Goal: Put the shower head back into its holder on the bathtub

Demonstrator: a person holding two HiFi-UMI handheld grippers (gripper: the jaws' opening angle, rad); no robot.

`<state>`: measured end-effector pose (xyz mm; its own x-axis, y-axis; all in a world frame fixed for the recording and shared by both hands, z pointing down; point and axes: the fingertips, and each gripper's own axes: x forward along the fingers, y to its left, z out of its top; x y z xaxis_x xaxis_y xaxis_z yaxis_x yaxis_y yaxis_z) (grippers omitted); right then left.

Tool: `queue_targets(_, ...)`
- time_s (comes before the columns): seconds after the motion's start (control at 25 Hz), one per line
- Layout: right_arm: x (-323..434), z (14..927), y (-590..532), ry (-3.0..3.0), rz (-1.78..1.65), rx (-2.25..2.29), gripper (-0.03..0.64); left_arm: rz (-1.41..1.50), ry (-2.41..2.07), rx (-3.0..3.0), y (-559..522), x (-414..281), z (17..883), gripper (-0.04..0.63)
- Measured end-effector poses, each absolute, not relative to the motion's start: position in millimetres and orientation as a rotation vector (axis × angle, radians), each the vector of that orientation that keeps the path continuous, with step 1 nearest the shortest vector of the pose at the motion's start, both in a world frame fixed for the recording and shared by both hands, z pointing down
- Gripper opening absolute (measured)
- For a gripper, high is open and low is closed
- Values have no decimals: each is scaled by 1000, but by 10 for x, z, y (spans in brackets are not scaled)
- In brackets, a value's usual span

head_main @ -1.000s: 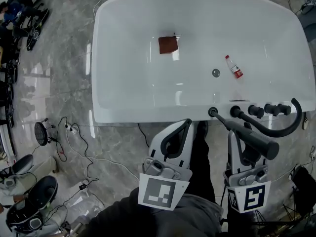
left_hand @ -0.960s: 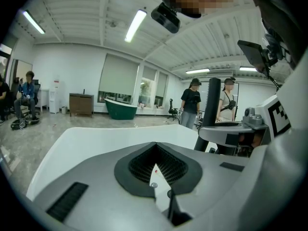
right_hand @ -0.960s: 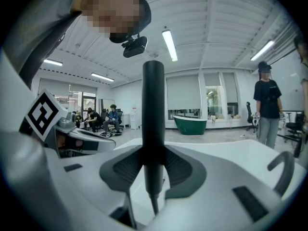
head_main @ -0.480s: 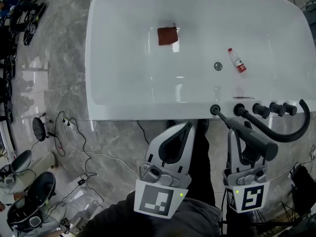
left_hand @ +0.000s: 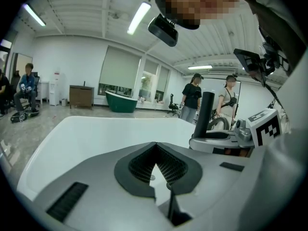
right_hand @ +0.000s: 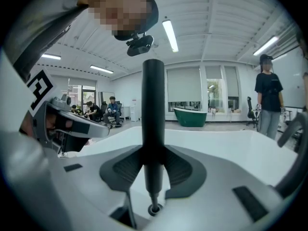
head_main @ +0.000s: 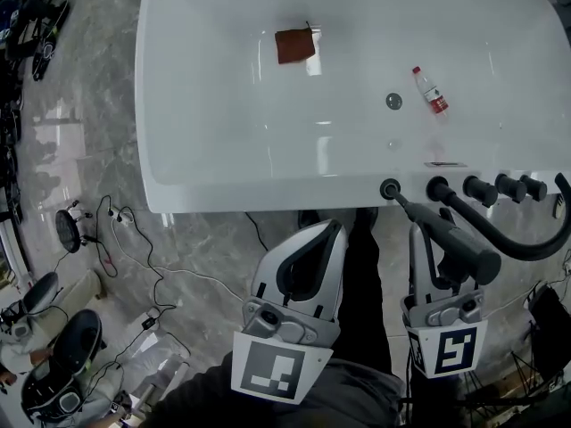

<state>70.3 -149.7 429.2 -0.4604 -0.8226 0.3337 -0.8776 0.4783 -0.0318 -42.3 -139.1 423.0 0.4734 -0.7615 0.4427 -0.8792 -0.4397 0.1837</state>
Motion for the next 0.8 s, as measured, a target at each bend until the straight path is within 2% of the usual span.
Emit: queue_targets(0.8,687,4694,-1522,-2423,303,1422,141,426,-1388,2293,-1387,-499,4425,5)
